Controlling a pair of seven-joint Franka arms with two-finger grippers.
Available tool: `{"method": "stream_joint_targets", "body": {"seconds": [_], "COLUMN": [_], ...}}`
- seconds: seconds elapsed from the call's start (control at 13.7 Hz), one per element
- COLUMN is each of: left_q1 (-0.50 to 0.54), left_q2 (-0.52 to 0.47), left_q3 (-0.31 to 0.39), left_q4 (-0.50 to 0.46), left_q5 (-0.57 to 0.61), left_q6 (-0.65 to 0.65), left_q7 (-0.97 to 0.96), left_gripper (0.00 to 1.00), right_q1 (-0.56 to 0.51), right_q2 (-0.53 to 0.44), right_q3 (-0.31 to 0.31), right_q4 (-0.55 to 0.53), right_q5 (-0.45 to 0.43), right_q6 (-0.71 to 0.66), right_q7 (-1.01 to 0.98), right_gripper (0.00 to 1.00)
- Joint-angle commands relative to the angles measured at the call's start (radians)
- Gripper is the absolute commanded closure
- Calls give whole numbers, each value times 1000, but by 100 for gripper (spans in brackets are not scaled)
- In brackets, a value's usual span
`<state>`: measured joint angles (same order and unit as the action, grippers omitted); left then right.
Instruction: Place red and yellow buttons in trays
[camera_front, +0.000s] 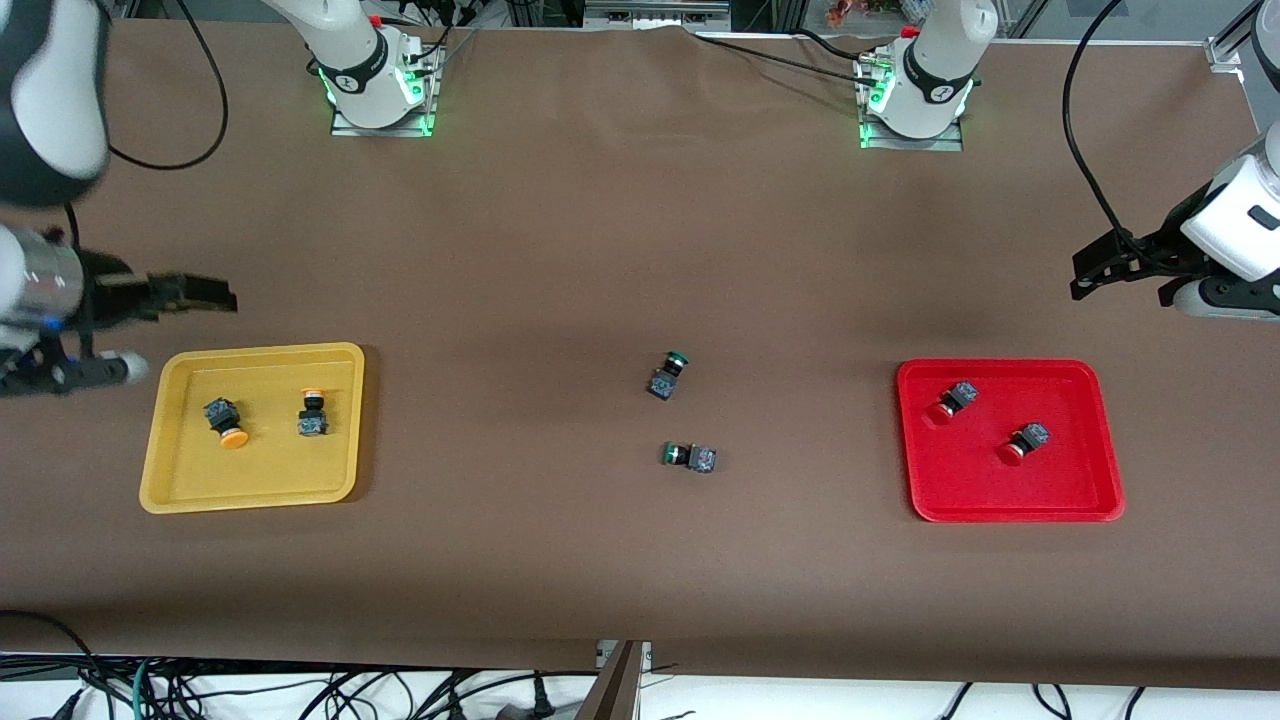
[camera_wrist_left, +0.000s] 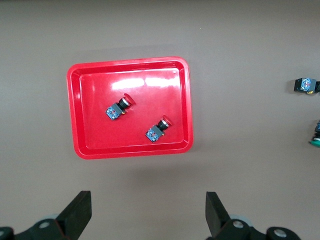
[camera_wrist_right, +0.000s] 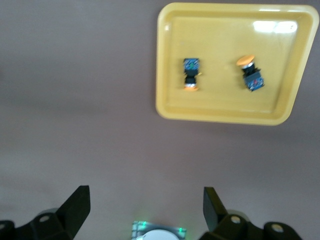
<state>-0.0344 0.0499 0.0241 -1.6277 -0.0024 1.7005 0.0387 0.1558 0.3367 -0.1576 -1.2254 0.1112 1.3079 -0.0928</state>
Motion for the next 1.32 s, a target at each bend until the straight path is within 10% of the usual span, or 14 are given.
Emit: {"method": "stream_joint_targets", "body": {"seconds": [0.0, 0.37, 1.24], "left_q1": [-7, -6, -6], "left_q2": [13, 13, 13], "left_q3": [2, 2, 2], "left_q4": [31, 31, 29], "left_q5": [-8, -10, -10], "left_q6": [-25, -25, -25], "left_q7": [-10, -10, -14], "left_gripper": [0, 0, 0], "right_q1": [-71, -123, -125], "right_q2": [-175, -318, -278], "right_q3": [93, 145, 147], "right_q4": [-169, -223, -201], "right_q5": [-59, -105, -105], "right_q6": [7, 7, -30], "right_q7": [13, 15, 33], "right_gripper": [0, 0, 0]}}
